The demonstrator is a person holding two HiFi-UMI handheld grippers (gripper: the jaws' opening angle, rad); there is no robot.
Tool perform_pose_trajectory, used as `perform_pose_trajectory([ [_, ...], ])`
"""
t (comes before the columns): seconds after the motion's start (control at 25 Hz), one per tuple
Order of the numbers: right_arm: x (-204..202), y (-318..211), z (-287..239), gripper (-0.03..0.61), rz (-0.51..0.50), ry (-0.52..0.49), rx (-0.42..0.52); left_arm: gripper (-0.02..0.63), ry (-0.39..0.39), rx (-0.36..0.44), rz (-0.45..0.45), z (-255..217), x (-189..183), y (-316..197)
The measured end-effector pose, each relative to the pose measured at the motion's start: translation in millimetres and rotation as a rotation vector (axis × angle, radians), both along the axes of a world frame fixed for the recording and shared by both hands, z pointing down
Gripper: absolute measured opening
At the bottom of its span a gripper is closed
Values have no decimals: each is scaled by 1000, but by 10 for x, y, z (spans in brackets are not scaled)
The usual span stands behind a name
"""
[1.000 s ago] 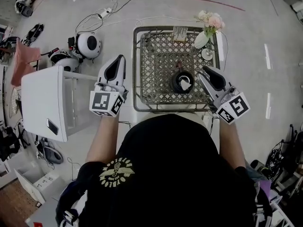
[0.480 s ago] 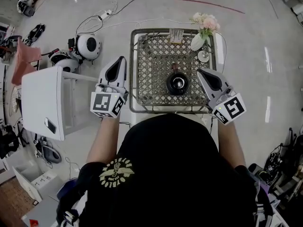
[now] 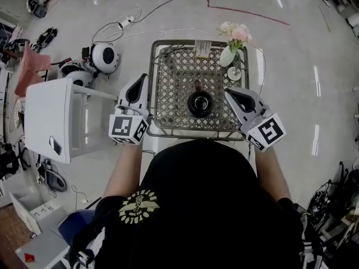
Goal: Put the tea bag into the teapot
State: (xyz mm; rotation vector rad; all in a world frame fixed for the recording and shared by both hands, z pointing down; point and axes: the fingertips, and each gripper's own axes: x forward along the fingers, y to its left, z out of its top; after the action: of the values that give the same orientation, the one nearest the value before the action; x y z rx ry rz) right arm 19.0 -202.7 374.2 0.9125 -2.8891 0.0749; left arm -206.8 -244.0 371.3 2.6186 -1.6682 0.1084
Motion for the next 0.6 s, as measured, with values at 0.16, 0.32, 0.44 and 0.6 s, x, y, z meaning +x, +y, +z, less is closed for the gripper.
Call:
perform_pose_trajectory([
  [0.16, 301, -54, -18, 9, 35, 3, -2, -3, 8, -2, -20, -13, 138, 47],
  [0.32, 716, -109, 7, 9, 104, 40, -8, -3, 3, -8, -38, -6, 274, 128],
  [0.44, 1000, -126, -6, 9, 150, 44, -13, -3, 2, -22, -59, 24, 333, 194],
  [0.6, 1234, -137, -33, 9, 170, 20, -23, -3, -2, -33, -67, 47, 484, 215],
])
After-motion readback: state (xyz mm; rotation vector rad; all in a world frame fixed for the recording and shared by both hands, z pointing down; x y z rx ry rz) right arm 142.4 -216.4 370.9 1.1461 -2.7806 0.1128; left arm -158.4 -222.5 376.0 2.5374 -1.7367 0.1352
